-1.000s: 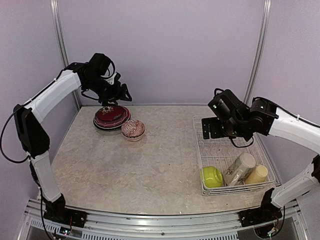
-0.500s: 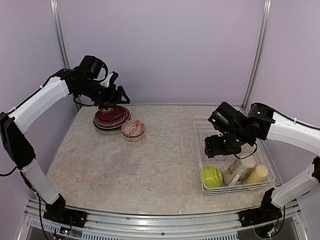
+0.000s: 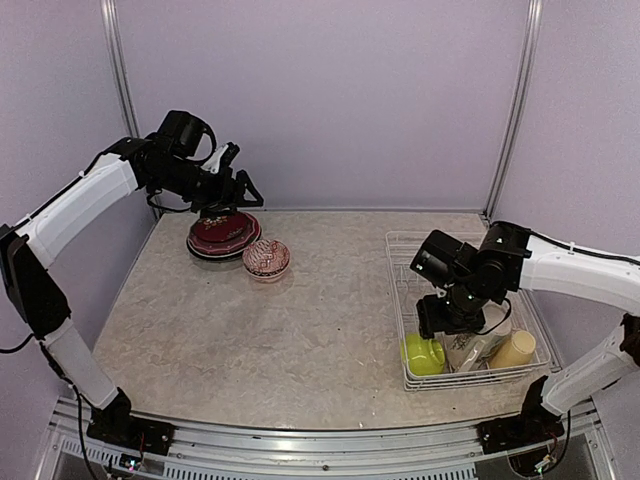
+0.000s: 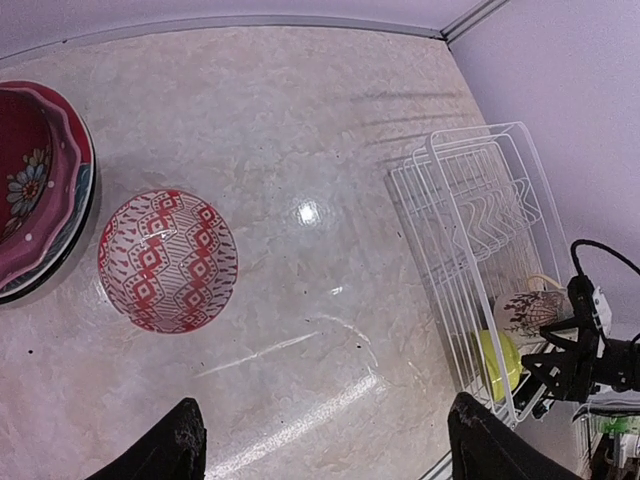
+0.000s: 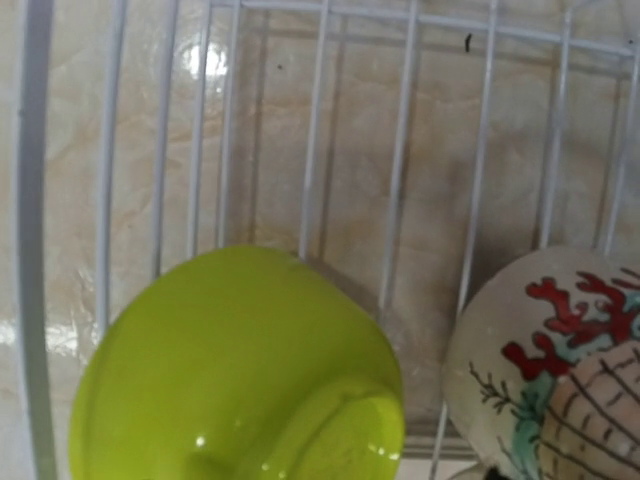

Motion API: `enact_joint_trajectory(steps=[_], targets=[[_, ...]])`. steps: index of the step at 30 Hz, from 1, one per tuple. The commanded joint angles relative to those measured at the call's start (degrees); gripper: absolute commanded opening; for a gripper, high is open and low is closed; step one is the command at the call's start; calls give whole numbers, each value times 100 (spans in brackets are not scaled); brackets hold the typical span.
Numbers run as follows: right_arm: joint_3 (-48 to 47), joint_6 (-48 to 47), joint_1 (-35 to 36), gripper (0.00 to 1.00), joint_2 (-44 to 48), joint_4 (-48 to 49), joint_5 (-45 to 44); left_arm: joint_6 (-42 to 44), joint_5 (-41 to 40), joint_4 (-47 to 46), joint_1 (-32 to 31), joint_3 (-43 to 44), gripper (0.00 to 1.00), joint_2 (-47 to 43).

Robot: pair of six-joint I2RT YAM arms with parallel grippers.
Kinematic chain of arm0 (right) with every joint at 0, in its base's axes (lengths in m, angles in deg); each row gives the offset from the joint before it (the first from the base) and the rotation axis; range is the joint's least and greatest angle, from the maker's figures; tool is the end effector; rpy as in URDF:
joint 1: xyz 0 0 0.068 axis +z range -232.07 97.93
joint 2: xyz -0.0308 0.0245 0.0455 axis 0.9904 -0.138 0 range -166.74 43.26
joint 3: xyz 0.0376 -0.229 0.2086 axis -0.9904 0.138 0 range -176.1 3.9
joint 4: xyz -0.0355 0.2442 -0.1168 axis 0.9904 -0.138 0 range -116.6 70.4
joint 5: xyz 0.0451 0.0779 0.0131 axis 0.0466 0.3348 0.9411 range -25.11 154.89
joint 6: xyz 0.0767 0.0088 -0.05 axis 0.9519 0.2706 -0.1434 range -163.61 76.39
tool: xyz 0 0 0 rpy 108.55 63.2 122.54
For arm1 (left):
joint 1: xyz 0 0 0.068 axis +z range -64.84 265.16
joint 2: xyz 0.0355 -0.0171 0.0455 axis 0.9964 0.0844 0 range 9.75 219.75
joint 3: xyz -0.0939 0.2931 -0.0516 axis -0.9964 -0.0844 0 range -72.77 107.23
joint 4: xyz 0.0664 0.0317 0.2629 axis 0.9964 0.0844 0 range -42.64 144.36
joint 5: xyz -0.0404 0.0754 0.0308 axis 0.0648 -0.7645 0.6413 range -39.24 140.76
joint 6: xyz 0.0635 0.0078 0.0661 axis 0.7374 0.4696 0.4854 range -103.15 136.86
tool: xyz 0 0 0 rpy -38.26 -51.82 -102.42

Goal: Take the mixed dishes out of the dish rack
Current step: Grab the cup from the dish rack.

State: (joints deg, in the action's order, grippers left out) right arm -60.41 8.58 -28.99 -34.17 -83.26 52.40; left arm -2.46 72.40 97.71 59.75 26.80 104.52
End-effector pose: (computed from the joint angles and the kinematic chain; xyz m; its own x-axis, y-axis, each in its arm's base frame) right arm 0.1665 0.1918 0.2600 -0.9517 0.0174 -0.3066 0.0017 0.9987 0.0516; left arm 0.3502 -0.2001 0.3905 -0.8175 0.0480 -0.5739 0.3833 0.7891 -0.4800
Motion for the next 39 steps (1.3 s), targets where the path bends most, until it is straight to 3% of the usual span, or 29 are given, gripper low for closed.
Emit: enact_joint_trajectory(steps=[1, 15, 23, 30, 35, 39], targets=[[51, 189, -21, 67, 236, -93, -72, -38, 142, -110, 10, -74, 79, -166], [684, -32, -26, 66, 230, 684, 234, -73, 216, -130, -17, -94, 79, -139], [515, -115, -27, 61, 11, 375, -8, -14, 52, -47, -87, -51, 80, -89], [685, -340, -18, 82, 106, 645, 418, -48, 130, -53, -104, -47, 80, -73], [818, -275, 7, 84, 35, 320, 295, -32, 113, -16, -151, -37, 80, -19], [730, -71, 5, 80, 108, 73, -33, -37, 122, -8, -175, -34, 80, 15]])
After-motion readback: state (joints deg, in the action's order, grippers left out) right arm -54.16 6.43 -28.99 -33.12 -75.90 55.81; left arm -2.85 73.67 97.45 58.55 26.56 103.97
